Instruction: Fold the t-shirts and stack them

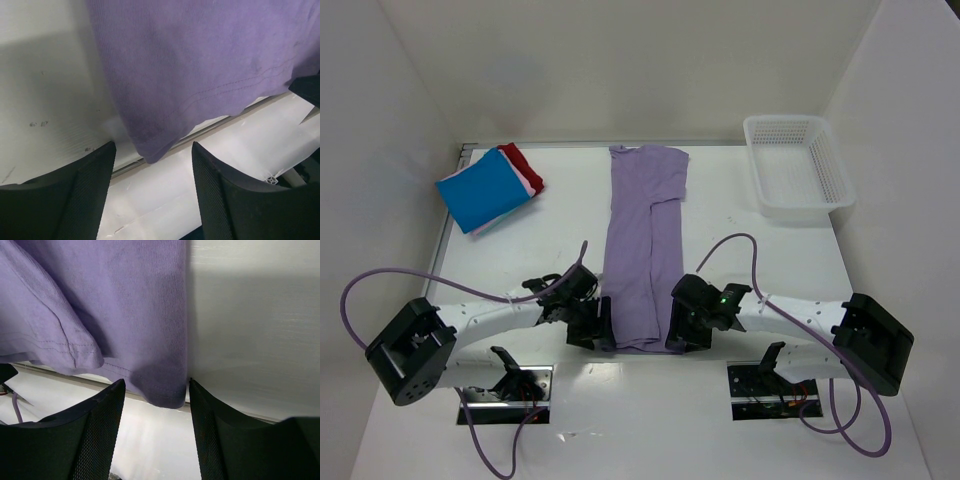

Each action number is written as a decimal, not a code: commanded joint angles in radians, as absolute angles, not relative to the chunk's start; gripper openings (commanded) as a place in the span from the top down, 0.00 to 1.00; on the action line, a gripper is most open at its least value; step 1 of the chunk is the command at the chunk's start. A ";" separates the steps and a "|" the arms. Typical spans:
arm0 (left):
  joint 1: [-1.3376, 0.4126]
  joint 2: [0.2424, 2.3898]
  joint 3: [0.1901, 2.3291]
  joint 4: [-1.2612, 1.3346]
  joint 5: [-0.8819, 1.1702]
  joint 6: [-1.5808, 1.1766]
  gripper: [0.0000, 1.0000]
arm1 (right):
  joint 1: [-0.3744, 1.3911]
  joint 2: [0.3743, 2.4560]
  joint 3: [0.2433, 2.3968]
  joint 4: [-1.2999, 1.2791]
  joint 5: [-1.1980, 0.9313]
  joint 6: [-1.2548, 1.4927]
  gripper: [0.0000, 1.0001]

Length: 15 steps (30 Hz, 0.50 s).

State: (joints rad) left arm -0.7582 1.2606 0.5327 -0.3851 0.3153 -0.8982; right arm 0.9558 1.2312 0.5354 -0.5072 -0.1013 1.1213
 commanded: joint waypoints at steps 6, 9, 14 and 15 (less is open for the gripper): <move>-0.762 1.269 0.523 -0.365 0.270 -0.919 0.38 | 0.966 1.216 0.537 -0.473 -0.069 1.146 0.42; -0.762 1.291 0.523 -0.356 0.261 -0.919 0.41 | 0.966 1.227 0.528 -0.463 -0.078 1.146 0.46; -0.762 1.313 0.532 -0.347 0.261 -0.919 0.57 | 0.966 1.227 0.528 -0.463 -0.078 1.146 0.58; -0.762 1.313 0.541 -0.347 0.261 -0.919 0.59 | 0.966 1.227 0.528 -0.463 -0.078 1.146 0.62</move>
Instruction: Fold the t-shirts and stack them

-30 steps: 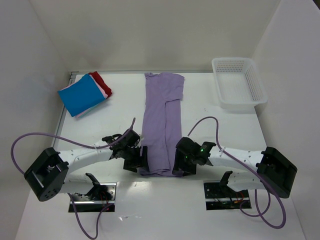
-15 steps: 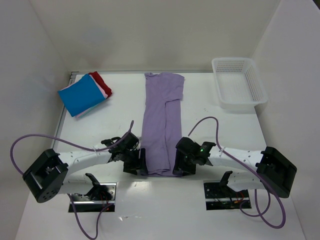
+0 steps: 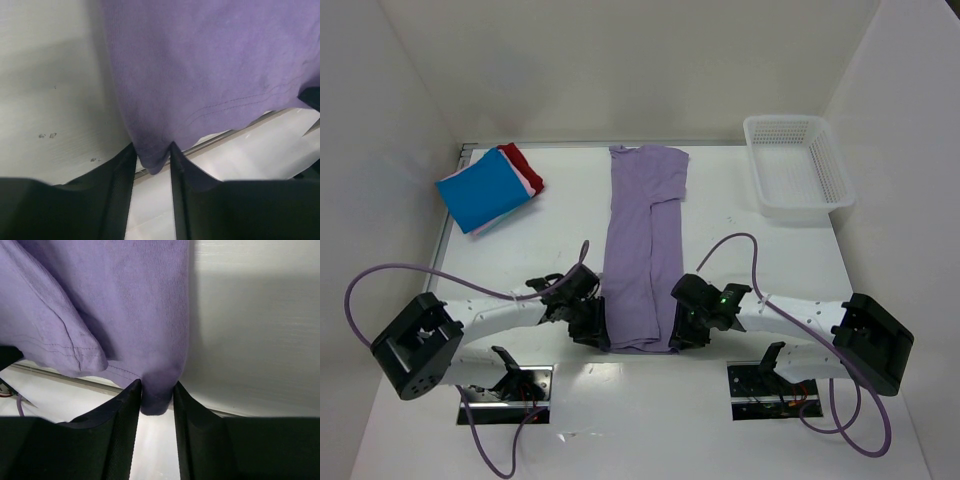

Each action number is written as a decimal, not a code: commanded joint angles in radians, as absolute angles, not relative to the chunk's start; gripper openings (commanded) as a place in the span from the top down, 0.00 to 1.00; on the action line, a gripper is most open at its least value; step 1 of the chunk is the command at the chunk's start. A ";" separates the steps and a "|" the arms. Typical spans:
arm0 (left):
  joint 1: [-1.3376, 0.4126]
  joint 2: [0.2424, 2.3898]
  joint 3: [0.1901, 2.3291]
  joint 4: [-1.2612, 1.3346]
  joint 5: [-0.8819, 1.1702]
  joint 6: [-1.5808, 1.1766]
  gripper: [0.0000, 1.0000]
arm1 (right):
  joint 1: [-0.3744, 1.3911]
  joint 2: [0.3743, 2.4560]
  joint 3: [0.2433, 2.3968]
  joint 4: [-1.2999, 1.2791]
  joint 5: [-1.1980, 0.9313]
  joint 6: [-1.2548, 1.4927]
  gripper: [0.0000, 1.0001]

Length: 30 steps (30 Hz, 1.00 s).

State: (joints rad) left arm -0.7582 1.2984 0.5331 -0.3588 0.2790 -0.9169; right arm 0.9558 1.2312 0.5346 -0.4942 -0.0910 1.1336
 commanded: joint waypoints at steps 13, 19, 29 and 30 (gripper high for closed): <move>-0.762 1.269 0.551 -0.392 0.232 -0.919 1.00 | 0.966 1.226 0.528 -0.472 -0.077 1.146 1.00; -0.772 1.166 0.583 -0.445 0.212 -0.948 1.00 | 0.966 1.180 0.557 -0.514 -0.045 1.146 1.00; -0.772 1.063 0.706 -0.552 0.129 -0.900 1.00 | 0.957 1.118 0.730 -0.606 0.048 1.098 1.00; -0.772 1.075 0.718 -0.552 0.129 -0.888 1.00 | 0.947 1.118 0.744 -0.606 0.057 1.088 1.00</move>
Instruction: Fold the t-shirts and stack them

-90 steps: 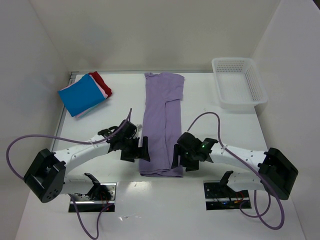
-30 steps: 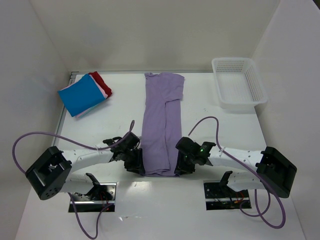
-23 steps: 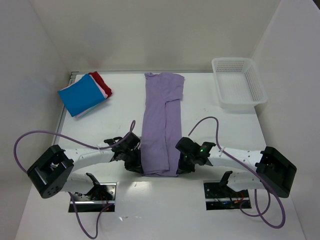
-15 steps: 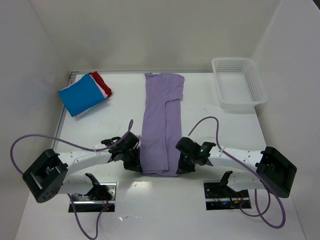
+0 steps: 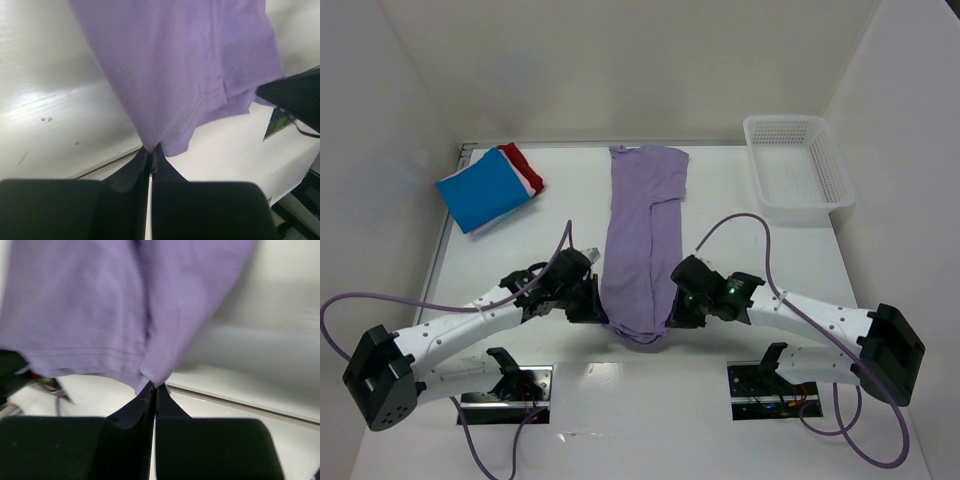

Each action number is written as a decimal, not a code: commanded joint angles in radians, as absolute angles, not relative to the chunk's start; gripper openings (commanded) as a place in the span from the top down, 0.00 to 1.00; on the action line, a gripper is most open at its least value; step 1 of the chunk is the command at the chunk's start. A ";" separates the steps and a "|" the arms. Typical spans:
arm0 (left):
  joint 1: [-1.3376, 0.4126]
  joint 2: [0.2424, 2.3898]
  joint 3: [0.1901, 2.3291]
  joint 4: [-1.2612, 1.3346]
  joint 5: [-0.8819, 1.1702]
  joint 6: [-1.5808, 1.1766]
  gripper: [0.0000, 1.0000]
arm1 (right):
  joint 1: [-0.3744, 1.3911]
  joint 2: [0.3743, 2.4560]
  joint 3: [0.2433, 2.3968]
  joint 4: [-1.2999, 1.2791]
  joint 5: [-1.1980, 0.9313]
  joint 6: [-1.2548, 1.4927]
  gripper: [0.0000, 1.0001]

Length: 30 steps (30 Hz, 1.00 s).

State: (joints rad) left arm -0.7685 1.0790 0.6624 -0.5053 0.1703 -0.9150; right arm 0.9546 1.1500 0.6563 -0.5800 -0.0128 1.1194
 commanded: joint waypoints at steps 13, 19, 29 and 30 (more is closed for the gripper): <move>-0.658 1.348 0.998 -0.543 0.067 -0.683 1.00 | 0.618 1.225 0.940 -0.555 0.034 0.832 1.00; -0.557 1.489 1.166 -0.534 0.078 -0.589 1.00 | 0.517 1.368 1.040 -0.495 -0.008 0.747 1.00; -0.433 1.716 1.376 -0.497 0.153 -0.491 1.00 | 0.422 1.584 1.248 -0.448 -0.008 0.670 1.00; -0.422 1.732 1.400 -0.488 0.164 -0.491 1.00 | 0.422 1.598 1.258 -0.439 -0.008 0.670 1.00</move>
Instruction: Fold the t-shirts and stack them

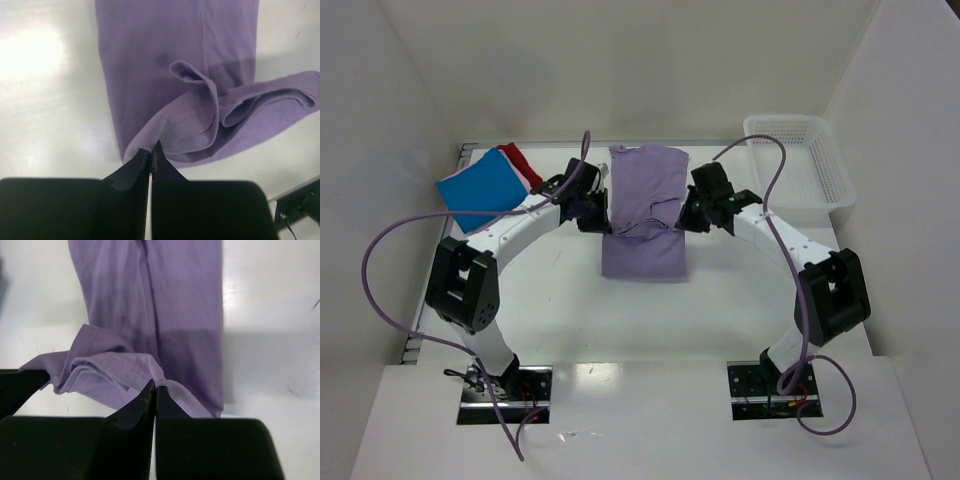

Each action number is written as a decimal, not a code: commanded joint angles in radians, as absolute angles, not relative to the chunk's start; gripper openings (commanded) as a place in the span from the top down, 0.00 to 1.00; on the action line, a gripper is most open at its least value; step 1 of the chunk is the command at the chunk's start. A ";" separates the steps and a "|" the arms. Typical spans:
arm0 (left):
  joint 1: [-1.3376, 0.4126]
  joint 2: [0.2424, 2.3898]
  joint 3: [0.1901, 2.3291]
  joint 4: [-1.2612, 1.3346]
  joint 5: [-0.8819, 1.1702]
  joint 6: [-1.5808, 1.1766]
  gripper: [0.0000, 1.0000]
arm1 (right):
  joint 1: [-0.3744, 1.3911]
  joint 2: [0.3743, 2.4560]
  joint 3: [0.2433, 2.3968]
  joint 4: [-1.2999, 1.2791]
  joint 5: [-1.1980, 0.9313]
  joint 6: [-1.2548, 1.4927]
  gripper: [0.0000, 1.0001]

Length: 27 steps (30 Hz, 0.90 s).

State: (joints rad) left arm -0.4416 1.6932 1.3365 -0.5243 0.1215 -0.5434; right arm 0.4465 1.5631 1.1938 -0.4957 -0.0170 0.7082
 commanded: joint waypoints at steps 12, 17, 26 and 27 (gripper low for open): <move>-0.362 1.954 1.560 -0.437 0.261 -0.457 1.00 | 0.351 1.796 1.356 -0.387 -0.008 0.624 1.00; -0.330 2.020 1.621 -0.437 0.261 -0.448 1.00 | 0.324 1.856 1.434 -0.387 -0.017 0.603 1.00; -0.301 2.089 1.680 -0.459 0.279 -0.439 1.00 | 0.314 1.976 1.522 -0.376 -0.052 0.572 1.00; -0.301 2.100 1.680 -0.459 0.290 -0.439 1.00 | 0.314 1.985 1.532 -0.376 -0.061 0.572 1.00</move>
State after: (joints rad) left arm -0.3092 2.0758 1.6466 -0.4629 0.2626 -0.4690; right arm 0.3229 1.9553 1.4776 -0.4122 -0.0418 0.6018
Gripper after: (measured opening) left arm 0.011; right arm 0.010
